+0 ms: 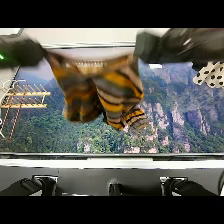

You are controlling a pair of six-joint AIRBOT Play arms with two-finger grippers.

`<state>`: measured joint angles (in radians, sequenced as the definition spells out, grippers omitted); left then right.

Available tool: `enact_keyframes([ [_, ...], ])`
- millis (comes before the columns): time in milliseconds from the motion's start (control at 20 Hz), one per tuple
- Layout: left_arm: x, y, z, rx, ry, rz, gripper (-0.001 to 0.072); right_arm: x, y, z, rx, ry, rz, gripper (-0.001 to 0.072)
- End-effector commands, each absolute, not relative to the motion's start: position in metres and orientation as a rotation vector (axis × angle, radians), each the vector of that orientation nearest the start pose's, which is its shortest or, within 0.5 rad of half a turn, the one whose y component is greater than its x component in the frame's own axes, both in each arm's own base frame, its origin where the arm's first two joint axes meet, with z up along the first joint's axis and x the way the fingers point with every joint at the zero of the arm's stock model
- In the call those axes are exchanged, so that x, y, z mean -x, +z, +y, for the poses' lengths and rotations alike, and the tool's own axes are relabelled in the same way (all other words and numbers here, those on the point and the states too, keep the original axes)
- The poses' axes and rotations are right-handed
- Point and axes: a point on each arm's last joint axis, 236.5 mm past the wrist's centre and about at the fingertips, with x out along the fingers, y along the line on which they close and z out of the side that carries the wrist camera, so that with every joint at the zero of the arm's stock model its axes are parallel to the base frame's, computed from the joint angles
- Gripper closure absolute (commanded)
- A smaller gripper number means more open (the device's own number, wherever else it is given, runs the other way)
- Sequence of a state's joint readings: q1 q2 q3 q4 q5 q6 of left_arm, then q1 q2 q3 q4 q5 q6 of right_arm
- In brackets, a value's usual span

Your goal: Fold the clothes and pants, and hang the long-sleeved shirts on hangers.

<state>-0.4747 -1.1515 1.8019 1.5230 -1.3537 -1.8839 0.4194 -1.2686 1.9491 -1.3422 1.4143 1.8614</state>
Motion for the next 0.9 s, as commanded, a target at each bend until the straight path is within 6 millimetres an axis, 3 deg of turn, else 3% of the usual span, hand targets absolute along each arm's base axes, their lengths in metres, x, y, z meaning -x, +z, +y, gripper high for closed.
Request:
enact_keyframes([
  [0, -0.309, 0.165, -0.213, 0.196, -0.339, 1.173, 0.068, -0.351, 0.186, 0.207, -0.187, 0.358, 1.146, 0.0688],
  [100, -0.3, 0.101, -0.22, 0.245, -0.29, 1.281, 0.068, -0.34, 0.116, 0.204, -0.14, 0.268, 1.266, 0.0688],
  [200, -0.29, 0.052, -0.232, 0.327, -0.293, 1.345, 0.068, -0.331, 0.068, 0.219, -0.166, 0.209, 1.292, 0.0688],
  [250, -0.289, 0.048, -0.233, 0.335, -0.293, 1.349, 0.0679, -0.33, 0.061, 0.222, -0.172, 0.204, 1.294, 0.0688],
  [300, -0.282, 0.018, -0.234, 0.372, -0.271, 1.385, 0.068, -0.32, 0.031, 0.233, -0.2, 0.161, 1.3, 0.0688],
  [450, -0.268, -0.016, -0.225, 0.375, -0.213, 1.449, 0.0678, -0.294, -0.005, 0.236, -0.197, 0.071, 1.342, 0.0688],
  [500, -0.267, -0.021, -0.223, 0.376, -0.208, 1.451, 0.0671, -0.286, -0.011, 0.239, -0.188, 0.07, 1.355, 0.0688],
  [550, -0.269, -0.021, -0.221, 0.375, -0.204, 1.446, 0.0536, -0.284, -0.011, 0.243, -0.18, 0.079, 1.356, 0.0688],
  [600, -0.273, -0.018, -0.217, 0.391, -0.194, 1.437, 0.0174, -0.283, -0.011, 0.246, -0.182, 0.09, 1.352, 0.0688],
  [650, -0.277, -0.012, -0.211, 0.405, -0.181, 1.431, -0.0006, -0.283, -0.011, 0.247, -0.186, 0.093, 1.352, 0.0688],
  [750, -0.292, 0.01, -0.181, 0.35, -0.195, 1.365, -0.0009, -0.281, -0.011, 0.247, -0.187, 0.092, 1.358, 0.0687],
  [850, -0.302, 0.033, -0.078, 0.163, 0.004, 1.267, -0.001, -0.279, -0.012, 0.245, -0.179, 0.084, 1.369, 0.0687],
])
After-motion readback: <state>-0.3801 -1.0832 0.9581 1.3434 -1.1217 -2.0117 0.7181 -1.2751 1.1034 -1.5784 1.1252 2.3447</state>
